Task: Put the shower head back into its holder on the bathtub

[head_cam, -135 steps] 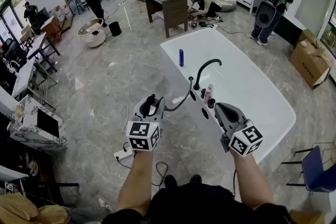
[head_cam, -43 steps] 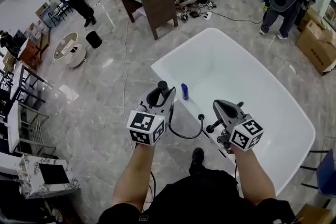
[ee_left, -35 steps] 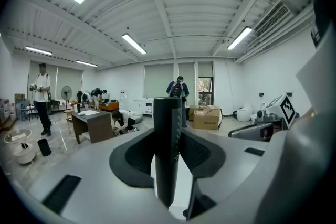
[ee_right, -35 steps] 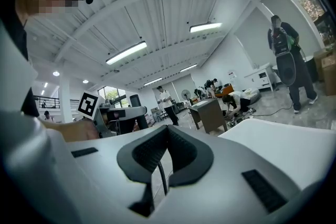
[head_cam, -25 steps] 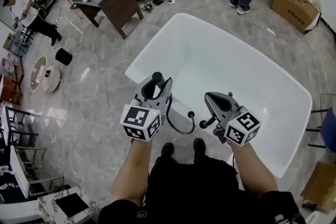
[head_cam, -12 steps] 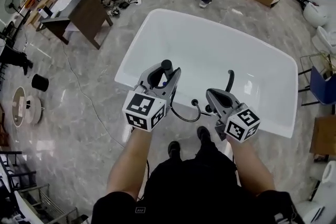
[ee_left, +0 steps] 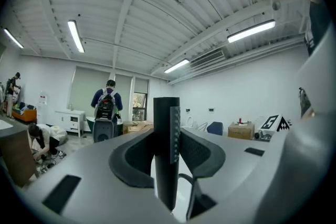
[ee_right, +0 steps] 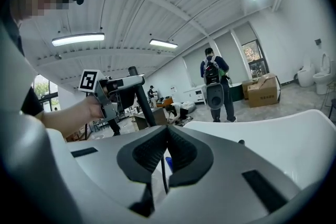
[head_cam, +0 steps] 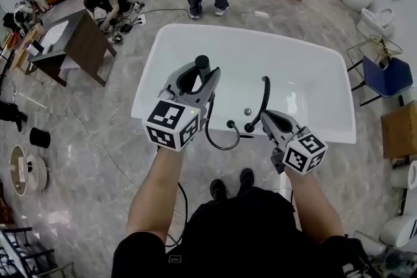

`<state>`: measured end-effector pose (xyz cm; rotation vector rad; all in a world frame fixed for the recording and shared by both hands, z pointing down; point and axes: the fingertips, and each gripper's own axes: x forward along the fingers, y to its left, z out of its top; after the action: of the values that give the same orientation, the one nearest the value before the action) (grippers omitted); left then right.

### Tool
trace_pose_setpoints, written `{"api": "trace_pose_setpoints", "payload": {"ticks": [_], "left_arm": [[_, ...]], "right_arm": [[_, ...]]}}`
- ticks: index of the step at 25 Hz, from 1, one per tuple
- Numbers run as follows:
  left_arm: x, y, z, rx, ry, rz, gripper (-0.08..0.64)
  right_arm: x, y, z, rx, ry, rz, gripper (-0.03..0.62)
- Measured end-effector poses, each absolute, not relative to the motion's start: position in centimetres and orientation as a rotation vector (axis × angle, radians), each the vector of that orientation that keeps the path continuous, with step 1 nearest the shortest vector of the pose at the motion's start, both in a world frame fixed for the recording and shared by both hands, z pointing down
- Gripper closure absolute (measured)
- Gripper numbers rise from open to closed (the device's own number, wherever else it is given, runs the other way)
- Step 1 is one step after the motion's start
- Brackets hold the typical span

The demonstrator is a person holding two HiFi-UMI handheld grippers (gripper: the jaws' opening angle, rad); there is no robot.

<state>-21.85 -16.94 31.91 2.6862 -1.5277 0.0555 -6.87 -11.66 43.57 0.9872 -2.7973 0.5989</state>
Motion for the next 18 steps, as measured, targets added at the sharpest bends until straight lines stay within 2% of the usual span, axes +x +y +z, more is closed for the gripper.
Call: {"api": "trace_pose_setpoints", "payload": {"ticks": [5, 12, 18], "left_arm": [[-18.8, -17.1, 30.4, 2.718, -1.467, 0.014, 0.414], [-15.3, -16.1, 29.5, 2.761, -1.289, -0.068, 0.414], [-14.0, -15.0, 29.1, 2.805, -1.124, -0.101, 0.414]], "right_arm": [[-5.7, -12.0, 43.3, 0.966, -2.800, 0.582, 0.572], [-9.8, -10.7, 49.2, 0.706, -2.737, 0.604, 0.425], [-12.0, -10.3, 53.1, 0.612, -2.682, 0.666, 0.385]]}}
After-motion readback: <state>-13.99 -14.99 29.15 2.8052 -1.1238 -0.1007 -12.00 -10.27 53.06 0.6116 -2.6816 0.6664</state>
